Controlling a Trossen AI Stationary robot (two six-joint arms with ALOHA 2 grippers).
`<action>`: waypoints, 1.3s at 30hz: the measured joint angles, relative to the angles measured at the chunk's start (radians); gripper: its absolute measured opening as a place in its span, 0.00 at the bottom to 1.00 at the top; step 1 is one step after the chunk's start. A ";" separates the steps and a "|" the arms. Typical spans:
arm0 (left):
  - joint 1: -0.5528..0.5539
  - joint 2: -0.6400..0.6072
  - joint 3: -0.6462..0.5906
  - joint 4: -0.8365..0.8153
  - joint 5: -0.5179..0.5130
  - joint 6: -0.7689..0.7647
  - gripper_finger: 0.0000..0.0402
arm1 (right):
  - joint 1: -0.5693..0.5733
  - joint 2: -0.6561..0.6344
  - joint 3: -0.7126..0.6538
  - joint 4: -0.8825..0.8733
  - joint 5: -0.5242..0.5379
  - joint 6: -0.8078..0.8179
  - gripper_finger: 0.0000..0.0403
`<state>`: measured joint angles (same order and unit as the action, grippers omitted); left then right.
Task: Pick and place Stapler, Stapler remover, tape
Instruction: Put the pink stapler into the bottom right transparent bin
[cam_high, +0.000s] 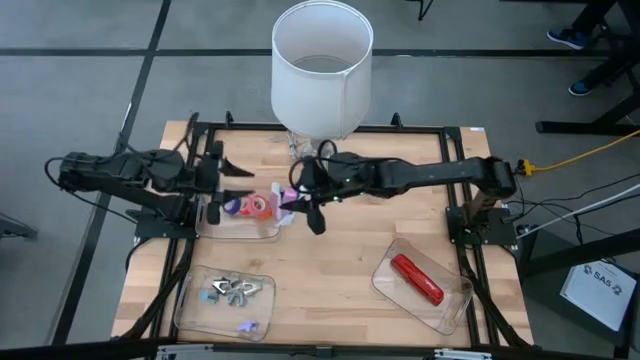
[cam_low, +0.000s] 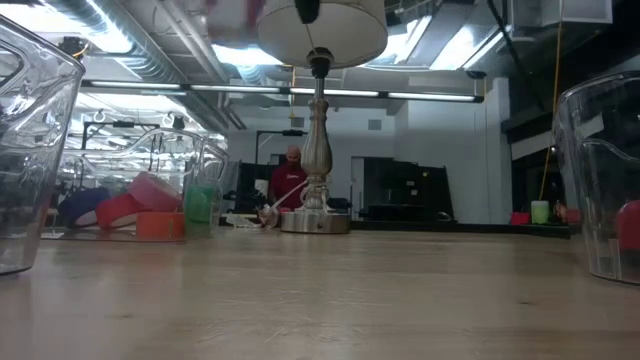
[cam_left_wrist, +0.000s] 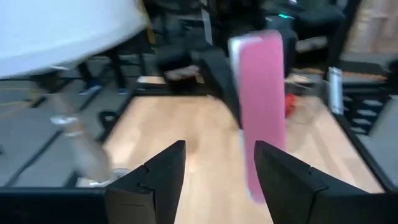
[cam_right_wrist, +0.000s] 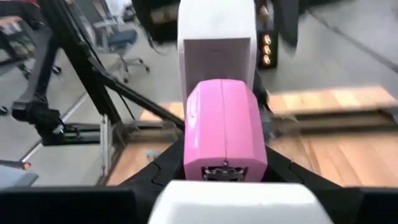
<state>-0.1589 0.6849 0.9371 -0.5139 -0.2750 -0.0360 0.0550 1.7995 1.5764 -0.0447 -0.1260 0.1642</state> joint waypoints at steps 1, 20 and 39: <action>0.000 -0.011 0.000 -0.001 -0.025 0.000 0.47 | 0.000 -0.013 0.000 -0.044 0.003 0.011 0.33; 0.000 -0.066 0.000 -0.015 -0.152 -0.082 0.46 | 0.018 -0.202 0.000 -0.802 -0.086 0.302 0.33; 0.000 -0.066 0.000 -0.017 -0.162 -0.083 0.46 | 0.287 -0.204 0.000 -1.118 -0.266 0.596 0.33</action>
<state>-0.1589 0.6193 0.9371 -0.5310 -0.4366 -0.1194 0.3420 1.5951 1.5764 -1.1623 -0.3918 0.7605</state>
